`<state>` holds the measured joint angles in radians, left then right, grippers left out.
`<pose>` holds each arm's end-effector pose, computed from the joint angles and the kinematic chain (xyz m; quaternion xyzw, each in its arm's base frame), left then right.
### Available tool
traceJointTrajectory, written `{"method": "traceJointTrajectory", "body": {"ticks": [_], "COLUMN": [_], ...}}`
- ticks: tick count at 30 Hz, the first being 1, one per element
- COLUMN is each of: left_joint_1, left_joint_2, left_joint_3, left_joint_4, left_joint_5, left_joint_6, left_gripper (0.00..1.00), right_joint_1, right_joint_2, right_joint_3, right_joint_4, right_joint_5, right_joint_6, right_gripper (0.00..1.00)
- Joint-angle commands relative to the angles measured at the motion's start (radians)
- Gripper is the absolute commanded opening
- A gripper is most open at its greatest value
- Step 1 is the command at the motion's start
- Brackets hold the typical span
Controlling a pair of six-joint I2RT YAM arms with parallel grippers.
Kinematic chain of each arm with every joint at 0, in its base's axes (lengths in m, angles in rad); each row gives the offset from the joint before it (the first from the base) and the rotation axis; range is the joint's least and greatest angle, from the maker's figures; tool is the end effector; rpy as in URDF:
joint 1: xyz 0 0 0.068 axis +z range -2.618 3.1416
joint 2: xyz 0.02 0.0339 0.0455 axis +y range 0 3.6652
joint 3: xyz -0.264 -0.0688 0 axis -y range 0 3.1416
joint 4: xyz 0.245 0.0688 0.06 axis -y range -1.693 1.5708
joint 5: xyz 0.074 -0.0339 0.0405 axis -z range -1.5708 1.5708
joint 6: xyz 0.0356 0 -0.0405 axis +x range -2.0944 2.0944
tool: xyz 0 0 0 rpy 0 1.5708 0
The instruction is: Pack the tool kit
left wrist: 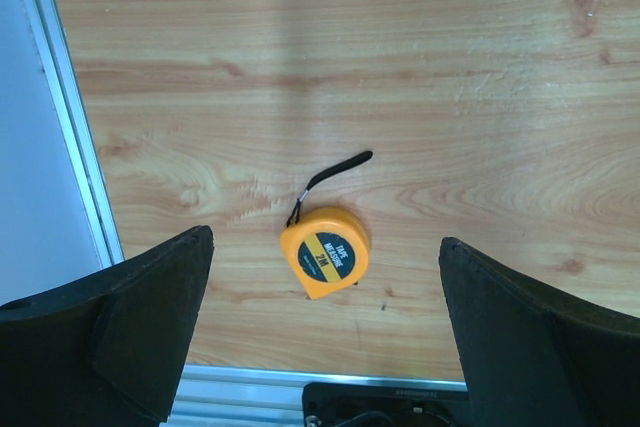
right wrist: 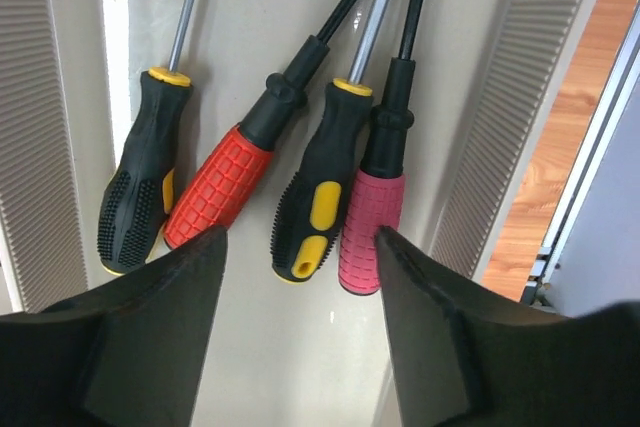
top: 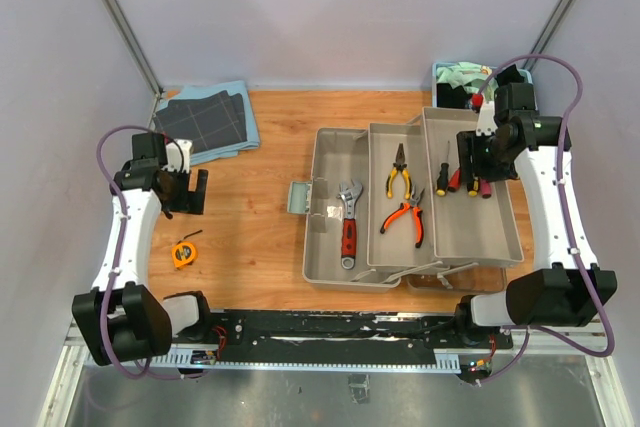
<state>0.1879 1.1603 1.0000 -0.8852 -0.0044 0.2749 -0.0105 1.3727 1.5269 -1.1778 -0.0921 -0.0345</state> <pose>0.2171 0.0414 0.2809 0.0414 0.9648 0.0616 0.2522 0.2579 0.0006 0.3758 -0.0240 0.9616 0.0382 0.2708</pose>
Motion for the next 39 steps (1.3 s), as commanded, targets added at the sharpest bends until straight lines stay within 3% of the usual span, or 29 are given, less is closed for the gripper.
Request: {"method": "traceJointTrajectory", "body": {"ticks": [1,7,15,20,25,32,39], "left_joint_1": [0.011,0.075,0.259,0.267,0.267,0.267,0.267], "left_joint_2": [-0.002,0.013,0.06,0.066,0.021,0.001,0.082], "left_joint_3": [-0.006,-0.057,-0.174,-0.236,-0.301,-0.36,-0.316], "left_joint_4": [0.041,0.063,0.172,0.157,0.14,0.086,0.009], "left_joint_5": [0.007,-0.016,0.127,0.239,0.295,0.294,0.264], "left_joint_6": [0.044,0.065,0.247,0.361,0.576,0.88,1.018], "left_gripper": [0.99,0.99,0.99,0.98,0.98,0.99,0.96], "right_joint_1": [-0.019,-0.019,-0.017,-0.013,0.005,0.03,0.041], "right_joint_2": [0.008,-0.028,-0.012,0.037,0.063,0.069,0.054], "right_joint_3": [0.006,0.129,0.321,0.434,0.477,0.489,0.475], "right_joint_4": [-0.045,-0.048,-0.079,-0.132,-0.157,-0.166,-0.166], "right_joint_5": [0.001,-0.054,-0.137,-0.153,-0.163,-0.148,-0.129], "right_joint_6": [0.004,0.005,0.034,0.036,0.052,0.075,0.089], "right_gripper": [0.67,0.81,0.82,0.84,0.86,0.87,0.87]}}
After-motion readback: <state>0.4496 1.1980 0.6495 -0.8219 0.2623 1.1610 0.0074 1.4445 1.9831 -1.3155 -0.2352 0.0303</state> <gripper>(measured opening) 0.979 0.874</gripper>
